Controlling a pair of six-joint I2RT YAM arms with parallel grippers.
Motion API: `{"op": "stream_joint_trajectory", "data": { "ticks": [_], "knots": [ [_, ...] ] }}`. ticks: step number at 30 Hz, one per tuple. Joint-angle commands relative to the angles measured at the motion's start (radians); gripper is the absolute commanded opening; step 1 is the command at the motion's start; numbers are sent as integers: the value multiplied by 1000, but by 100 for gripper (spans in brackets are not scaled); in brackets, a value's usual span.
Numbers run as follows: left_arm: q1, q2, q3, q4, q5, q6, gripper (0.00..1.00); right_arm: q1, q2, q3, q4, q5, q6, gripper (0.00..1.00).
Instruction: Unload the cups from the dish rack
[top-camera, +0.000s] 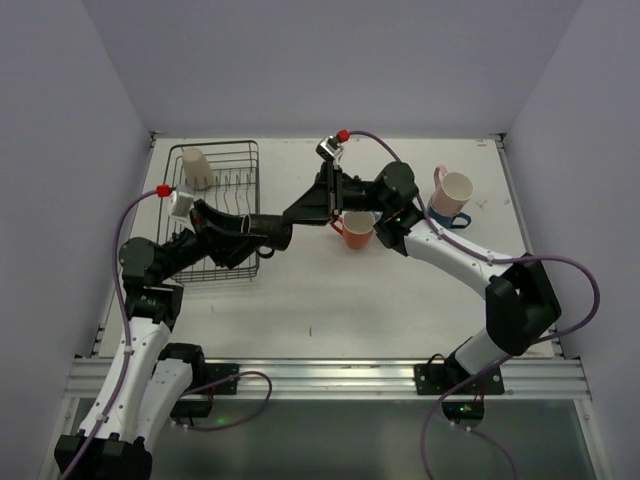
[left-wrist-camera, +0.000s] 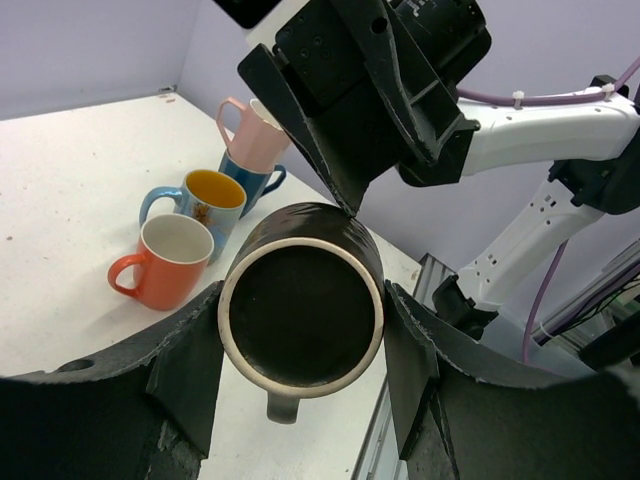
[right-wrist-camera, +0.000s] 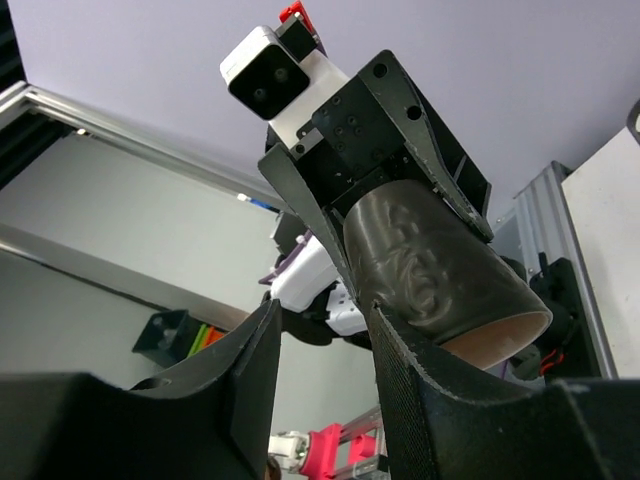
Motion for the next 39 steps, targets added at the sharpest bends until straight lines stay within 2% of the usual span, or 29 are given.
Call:
{"op": "stream_joint_trajectory", "data": {
  "ticks": [1,4,6,23,32,37,39],
  "knots": [
    [-8,-20,26,32,-10,15,0,3,-89,31,-147,7,-151,44],
    [-8,-20,23,29,-12,24,0,-6,-153,34,-321,53,-277,44],
    [-8,-20,24,26,-12,26,0,-10,-178,30,-374,69,-344,44],
    [-8,-15,70,-25,-9,49,0,-12,-212,-46,-463,116,-441,44],
    [-8,-17,69,-19,-6,43,0,-12,-171,-44,-399,83,-403,44],
    [-9,-12,58,4,-3,27,0,-11,-117,-50,-269,38,-316,44],
    [-9,-12,53,7,-1,26,0,-9,-99,-67,-134,18,-238,44]
  ]
}}
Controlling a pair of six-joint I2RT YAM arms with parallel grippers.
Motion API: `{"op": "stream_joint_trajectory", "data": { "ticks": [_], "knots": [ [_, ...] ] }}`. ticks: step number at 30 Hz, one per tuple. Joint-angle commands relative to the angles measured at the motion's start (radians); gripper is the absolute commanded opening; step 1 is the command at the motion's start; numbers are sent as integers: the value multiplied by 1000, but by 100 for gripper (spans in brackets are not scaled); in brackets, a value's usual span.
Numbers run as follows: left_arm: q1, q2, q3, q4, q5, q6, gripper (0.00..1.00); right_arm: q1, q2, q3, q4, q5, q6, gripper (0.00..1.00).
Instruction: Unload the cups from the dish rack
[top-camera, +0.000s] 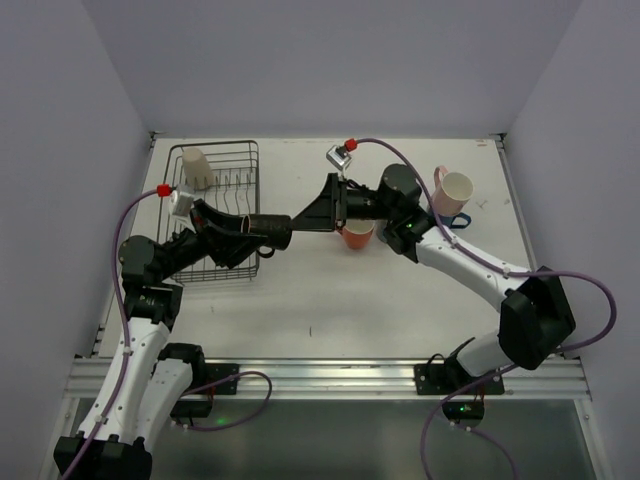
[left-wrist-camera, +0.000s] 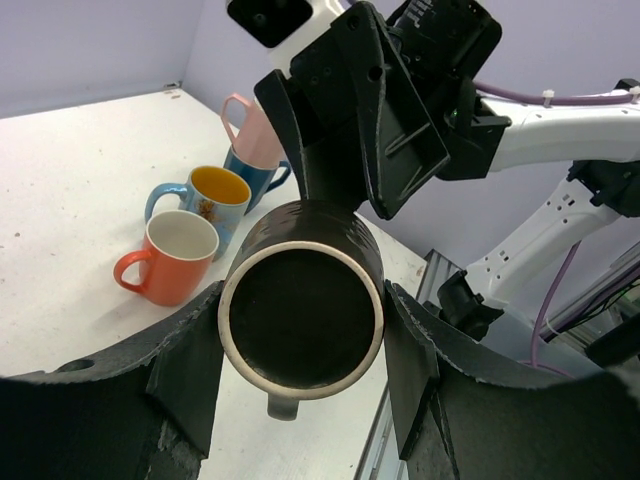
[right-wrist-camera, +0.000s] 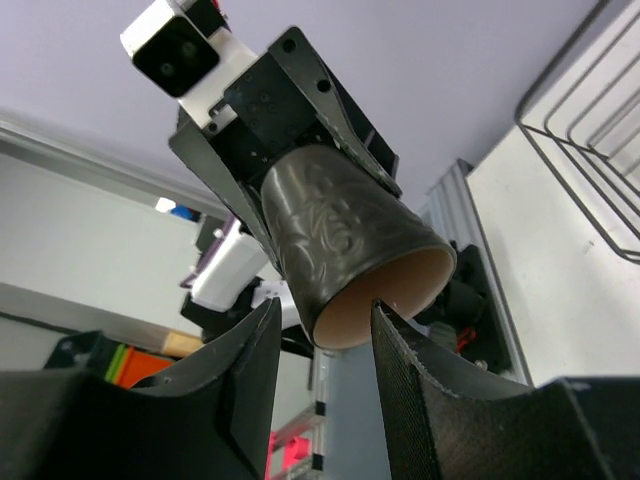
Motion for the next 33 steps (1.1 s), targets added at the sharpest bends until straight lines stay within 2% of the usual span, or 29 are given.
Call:
{"op": "stream_joint_trajectory", "data": {
  "ticks": [1,5,6,7,8,9,14,16,17,19,26,27,28,29,31,33],
  "knots": [
    [-9,-9,37,59,2,-7,0,2,35,-20,263,-59,137,44],
    [-9,-5,21,74,5,-10,0,9,136,-40,619,-90,338,42],
    [-9,-5,17,77,5,-12,0,11,162,-40,819,-89,449,41],
    [-9,-3,9,85,5,-13,0,14,191,-39,916,-78,514,40],
    [-9,-5,6,91,8,-20,0,14,257,-19,1112,-50,572,39],
    [-9,-3,3,94,8,-20,0,19,292,-3,1185,-29,682,38],
    [-9,0,0,105,13,-26,0,42,329,20,1181,-13,680,35],
    [-9,-2,-2,99,14,-21,0,48,322,24,1180,-18,666,30],
    [-9,-2,0,97,14,-20,0,48,319,21,1180,-15,665,16],
    [-9,-2,-6,94,14,-15,0,48,305,21,1180,-19,663,2],
    [-9,24,-17,103,19,-15,0,51,283,46,1163,-52,686,0],
    [-9,31,-11,85,7,8,5,51,280,43,1142,-55,679,0],
    [-9,34,4,39,-1,22,21,49,273,37,1125,-59,665,0],
    [-9,32,10,22,-10,32,57,49,250,31,1100,-65,644,0],
    [-9,21,32,-28,-50,56,100,48,221,6,987,-88,544,0],
    [-9,-2,40,-46,-99,65,100,48,167,-19,846,-99,434,0]
  ]
}}
